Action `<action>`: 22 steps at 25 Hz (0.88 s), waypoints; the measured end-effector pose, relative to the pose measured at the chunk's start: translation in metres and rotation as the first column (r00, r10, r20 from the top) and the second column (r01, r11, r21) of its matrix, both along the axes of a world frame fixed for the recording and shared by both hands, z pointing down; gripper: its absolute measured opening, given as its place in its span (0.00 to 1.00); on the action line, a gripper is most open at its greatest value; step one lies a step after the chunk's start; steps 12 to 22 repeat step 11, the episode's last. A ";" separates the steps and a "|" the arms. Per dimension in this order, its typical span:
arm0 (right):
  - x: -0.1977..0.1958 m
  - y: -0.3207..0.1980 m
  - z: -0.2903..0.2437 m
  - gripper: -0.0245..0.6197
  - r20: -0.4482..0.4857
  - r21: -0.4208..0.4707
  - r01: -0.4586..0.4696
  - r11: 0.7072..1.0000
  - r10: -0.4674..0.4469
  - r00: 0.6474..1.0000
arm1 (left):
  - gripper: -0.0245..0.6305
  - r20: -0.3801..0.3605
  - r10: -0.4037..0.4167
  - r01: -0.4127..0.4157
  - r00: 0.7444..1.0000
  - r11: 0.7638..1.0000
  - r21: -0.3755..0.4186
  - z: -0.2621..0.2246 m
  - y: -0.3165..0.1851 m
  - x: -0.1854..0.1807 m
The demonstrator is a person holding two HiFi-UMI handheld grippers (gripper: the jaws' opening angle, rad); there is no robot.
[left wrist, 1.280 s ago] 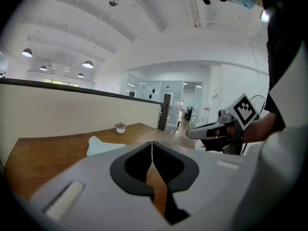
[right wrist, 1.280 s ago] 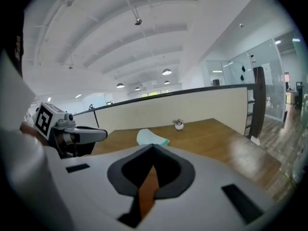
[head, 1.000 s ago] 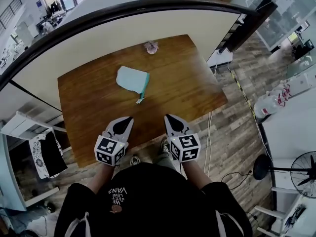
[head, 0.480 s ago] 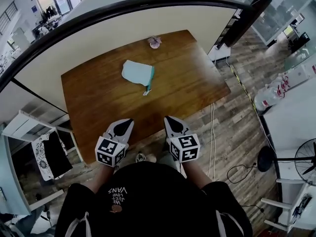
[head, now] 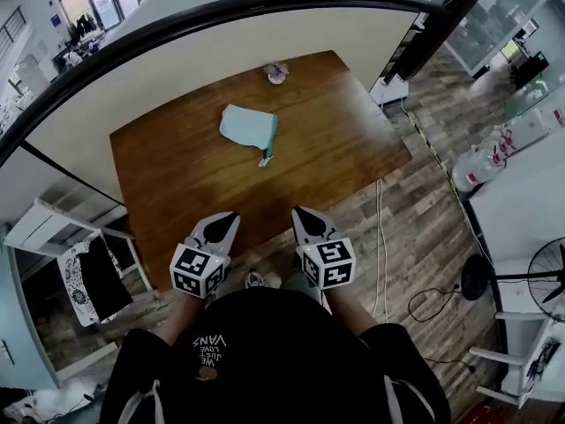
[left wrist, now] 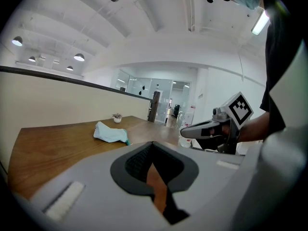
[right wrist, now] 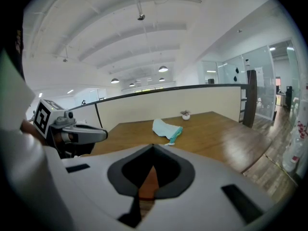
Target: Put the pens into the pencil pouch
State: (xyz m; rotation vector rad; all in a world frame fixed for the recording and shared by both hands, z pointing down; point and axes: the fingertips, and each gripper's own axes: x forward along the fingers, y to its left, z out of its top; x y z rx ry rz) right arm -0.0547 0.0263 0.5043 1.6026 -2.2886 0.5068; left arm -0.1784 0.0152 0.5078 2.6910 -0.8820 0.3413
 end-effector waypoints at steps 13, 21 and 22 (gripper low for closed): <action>-0.001 0.008 0.003 0.06 0.000 -0.017 -0.028 0.999 0.028 1.000 | 0.05 -0.002 0.016 -0.016 1.000 1.000 -0.010 0.005 0.004 0.000; -0.001 0.008 0.003 0.06 0.000 -0.017 -0.028 0.999 0.028 1.000 | 0.05 -0.002 0.016 -0.016 1.000 1.000 -0.010 0.005 0.004 0.000; -0.001 0.008 0.003 0.06 0.000 -0.017 -0.028 0.999 0.028 1.000 | 0.05 -0.002 0.016 -0.016 1.000 1.000 -0.010 0.005 0.004 0.000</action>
